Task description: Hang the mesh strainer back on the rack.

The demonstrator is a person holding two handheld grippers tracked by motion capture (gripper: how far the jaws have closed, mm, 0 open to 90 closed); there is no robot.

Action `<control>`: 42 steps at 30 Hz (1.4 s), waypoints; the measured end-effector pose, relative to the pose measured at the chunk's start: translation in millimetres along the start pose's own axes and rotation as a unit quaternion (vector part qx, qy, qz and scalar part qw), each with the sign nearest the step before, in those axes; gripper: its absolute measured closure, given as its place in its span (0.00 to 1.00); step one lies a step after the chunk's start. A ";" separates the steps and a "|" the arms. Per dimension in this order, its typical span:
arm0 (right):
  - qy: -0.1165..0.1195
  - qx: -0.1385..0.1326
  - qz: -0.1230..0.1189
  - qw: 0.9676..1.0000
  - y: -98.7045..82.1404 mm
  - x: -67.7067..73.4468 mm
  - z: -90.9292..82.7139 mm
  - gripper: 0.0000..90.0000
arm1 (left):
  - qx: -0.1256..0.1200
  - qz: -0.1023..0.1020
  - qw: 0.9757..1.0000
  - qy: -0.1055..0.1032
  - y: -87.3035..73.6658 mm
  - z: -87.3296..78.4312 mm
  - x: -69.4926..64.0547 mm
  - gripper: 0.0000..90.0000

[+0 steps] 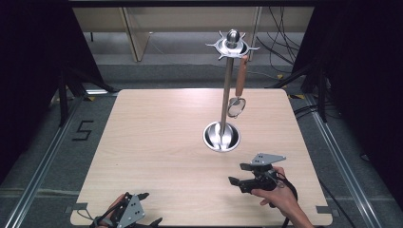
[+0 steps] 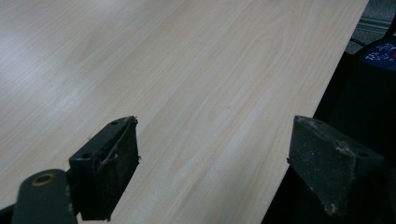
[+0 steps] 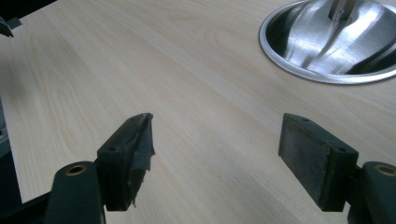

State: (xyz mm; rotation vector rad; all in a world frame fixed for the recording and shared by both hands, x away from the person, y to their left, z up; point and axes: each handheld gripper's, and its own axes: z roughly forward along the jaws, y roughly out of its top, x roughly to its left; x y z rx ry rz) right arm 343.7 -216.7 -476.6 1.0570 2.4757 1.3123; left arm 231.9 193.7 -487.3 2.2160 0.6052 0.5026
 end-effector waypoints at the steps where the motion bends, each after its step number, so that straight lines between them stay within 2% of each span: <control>1: 0.010 -0.001 0.008 1.000 -0.8 1.0 0.5 0.30 | 0.000 0.000 1.000 0.000 0.0 -0.1 0.1 0.17; 3: -0.002 0.002 -0.003 1.000 -2.3 0.3 -0.7 0.30 | 0.000 0.001 1.000 0.000 0.0 -0.1 0.0 0.17; 4: 0.003 0.005 0.010 1.000 -3.1 2.6 -1.3 0.30 | 0.000 0.001 1.000 0.000 0.0 0.0 0.0 0.17; 5: 0.005 0.000 -0.002 1.000 -4.0 0.8 -0.4 0.30 | 0.000 0.001 1.000 0.001 -0.1 0.1 0.0 0.17; 6: 0.002 0.008 0.002 1.000 -5.3 3.3 -1.7 0.30 | 0.000 0.001 1.000 0.000 -0.1 0.2 -0.1 0.17; 9: -0.011 0.008 -0.004 1.000 -8.4 6.7 -2.2 0.30 | 0.000 0.000 1.000 0.000 -0.1 0.3 -0.1 0.17; 10: -0.011 0.010 -0.022 1.000 -8.7 4.6 -3.1 0.30 | 0.001 0.000 1.000 0.000 -0.1 0.2 -0.1 0.17; 11: -0.005 0.010 -0.022 1.000 -9.8 5.4 -2.3 0.30 | 0.000 0.001 1.000 0.000 -0.1 0.3 0.0 0.17; 12: -0.010 0.015 -0.016 1.000 -10.9 7.8 -3.9 0.30 | 0.000 0.000 1.000 0.000 -0.1 0.2 -0.1 0.17; 14: -0.018 0.016 -0.033 0.999 -12.8 8.3 -3.9 0.30 | 0.000 0.001 1.000 0.000 -0.1 0.2 -0.1 0.17; 17: -0.018 0.022 -0.040 0.999 -15.3 10.6 -4.8 0.30 | -0.007 0.001 1.000 0.005 -0.9 1.3 -0.2 0.17; 25: -0.015 0.030 -0.046 0.998 -20.2 15.2 -6.8 0.29 | -0.007 0.000 1.000 0.005 -1.0 1.3 -0.2 0.17; 27: -0.011 0.031 -0.037 0.999 -21.2 17.6 -7.2 0.29 | -0.006 0.001 1.000 0.005 -0.9 1.2 -0.2 0.17; 28: -0.012 0.030 -0.047 0.998 -21.4 16.7 -7.8 0.29 | -0.006 0.001 1.000 0.005 -0.9 1.2 -0.1 0.17; 30: -0.009 0.032 -0.042 0.999 -22.9 17.7 -7.2 0.28 | -0.006 0.001 1.000 0.006 -0.9 1.2 -0.1 0.17; 33: -0.011 0.037 -0.037 0.999 -25.4 19.2 -7.6 0.27 | -0.007 0.002 1.000 0.006 -1.0 1.4 -0.1 0.17; 35: -0.018 0.034 -0.045 0.998 -27.0 18.4 -7.2 0.26 | -0.005 0.003 1.000 0.008 -0.7 0.9 0.3 0.17; 40: -0.024 0.038 -0.045 0.998 -29.3 18.9 -6.4 0.22 | -0.010 0.001 1.000 0.008 -0.8 1.0 0.0 0.17; 42: -0.018 0.043 -0.046 0.998 -29.4 18.9 -5.3 0.22 | -0.008 0.004 1.000 0.012 -0.8 0.6 0.7 0.17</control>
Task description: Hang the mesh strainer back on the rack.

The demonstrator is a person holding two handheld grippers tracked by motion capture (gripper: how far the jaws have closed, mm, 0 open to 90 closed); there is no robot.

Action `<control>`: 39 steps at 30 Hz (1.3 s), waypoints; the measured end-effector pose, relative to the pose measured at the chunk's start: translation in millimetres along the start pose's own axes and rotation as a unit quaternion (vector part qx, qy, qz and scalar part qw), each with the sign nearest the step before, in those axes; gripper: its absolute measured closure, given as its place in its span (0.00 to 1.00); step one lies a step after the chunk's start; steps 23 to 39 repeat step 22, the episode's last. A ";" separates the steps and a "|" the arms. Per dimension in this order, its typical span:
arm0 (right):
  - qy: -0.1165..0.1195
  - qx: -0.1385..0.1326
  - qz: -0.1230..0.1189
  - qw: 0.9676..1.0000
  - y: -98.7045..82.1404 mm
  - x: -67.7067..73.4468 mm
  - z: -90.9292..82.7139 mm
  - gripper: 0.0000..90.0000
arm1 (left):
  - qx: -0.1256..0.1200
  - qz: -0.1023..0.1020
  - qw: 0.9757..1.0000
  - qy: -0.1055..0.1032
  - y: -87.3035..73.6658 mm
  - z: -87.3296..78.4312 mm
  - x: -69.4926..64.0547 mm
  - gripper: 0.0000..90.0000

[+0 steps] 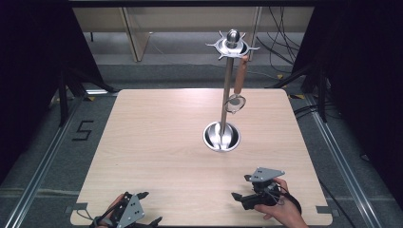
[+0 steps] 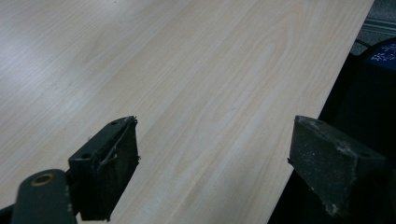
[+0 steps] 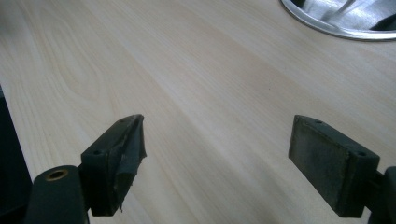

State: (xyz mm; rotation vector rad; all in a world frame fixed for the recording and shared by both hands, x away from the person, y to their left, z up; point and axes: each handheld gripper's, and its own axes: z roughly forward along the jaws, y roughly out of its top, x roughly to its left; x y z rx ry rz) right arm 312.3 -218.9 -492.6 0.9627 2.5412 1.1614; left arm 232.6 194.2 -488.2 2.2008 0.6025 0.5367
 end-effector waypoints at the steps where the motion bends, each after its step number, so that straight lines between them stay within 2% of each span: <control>1: -0.004 -0.003 -0.002 1.000 -0.2 0.3 0.1 0.22 | -0.002 -0.002 1.000 0.000 -0.1 0.1 -0.2 0.17; 9: -0.002 0.006 0.006 1.000 -0.2 1.5 1.2 0.19 | 0.003 0.003 1.000 0.002 0.0 -0.1 0.5 0.17; 15: -0.007 0.004 -0.003 1.000 -0.1 1.5 1.1 0.19 | 0.002 0.000 1.000 0.000 0.0 0.2 0.0 0.17; 39: -0.010 0.003 -0.003 1.000 -0.3 0.0 1.8 0.19 | 0.002 0.000 1.000 0.000 0.0 0.7 0.2 0.17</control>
